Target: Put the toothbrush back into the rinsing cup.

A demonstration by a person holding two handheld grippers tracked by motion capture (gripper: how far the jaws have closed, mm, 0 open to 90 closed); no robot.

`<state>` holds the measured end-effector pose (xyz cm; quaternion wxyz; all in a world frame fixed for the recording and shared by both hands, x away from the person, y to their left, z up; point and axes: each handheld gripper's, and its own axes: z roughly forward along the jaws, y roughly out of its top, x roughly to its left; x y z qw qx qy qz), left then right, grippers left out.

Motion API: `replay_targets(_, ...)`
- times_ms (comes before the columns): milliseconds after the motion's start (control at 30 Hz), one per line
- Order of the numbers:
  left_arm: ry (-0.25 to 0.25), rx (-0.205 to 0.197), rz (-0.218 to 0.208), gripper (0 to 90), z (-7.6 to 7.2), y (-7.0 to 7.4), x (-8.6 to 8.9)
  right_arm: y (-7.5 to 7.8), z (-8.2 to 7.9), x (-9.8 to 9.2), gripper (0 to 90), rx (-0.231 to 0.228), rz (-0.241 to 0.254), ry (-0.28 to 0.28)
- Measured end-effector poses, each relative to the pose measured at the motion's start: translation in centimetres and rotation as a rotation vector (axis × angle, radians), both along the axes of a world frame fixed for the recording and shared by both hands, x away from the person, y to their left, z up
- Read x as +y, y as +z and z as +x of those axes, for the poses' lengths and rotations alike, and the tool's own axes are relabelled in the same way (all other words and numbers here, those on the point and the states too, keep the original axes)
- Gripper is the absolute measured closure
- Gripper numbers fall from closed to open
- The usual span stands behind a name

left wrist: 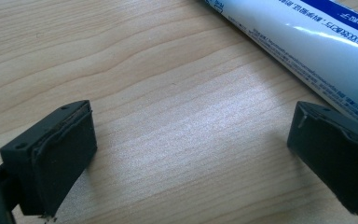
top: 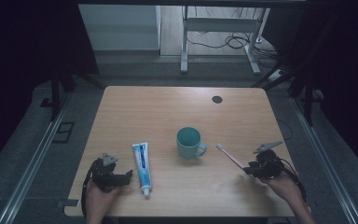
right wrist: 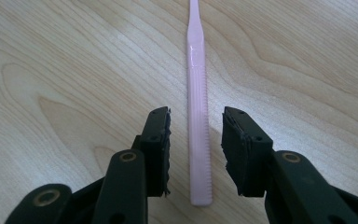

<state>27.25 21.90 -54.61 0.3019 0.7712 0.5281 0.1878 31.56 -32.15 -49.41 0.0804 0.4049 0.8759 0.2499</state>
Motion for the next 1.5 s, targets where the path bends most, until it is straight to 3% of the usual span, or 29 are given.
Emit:
replay_targets(567,0.000,0.000,0.000,1.2,0.0,0.0,0.0,0.7,1.9,1.4,58.7,0.041,-0.087,0.055)
replay_targets(1233,0.000,0.000,0.000,1.2,0.0,0.0,0.0,0.4,4.6,4.6,57.8,0.149,-0.238,0.128)
replay_targets(1500,-0.002,-0.001,0.001,1.2,0.0,0.0,0.0,0.0,5.6,5.7,60.6,0.184,-0.292,0.133)
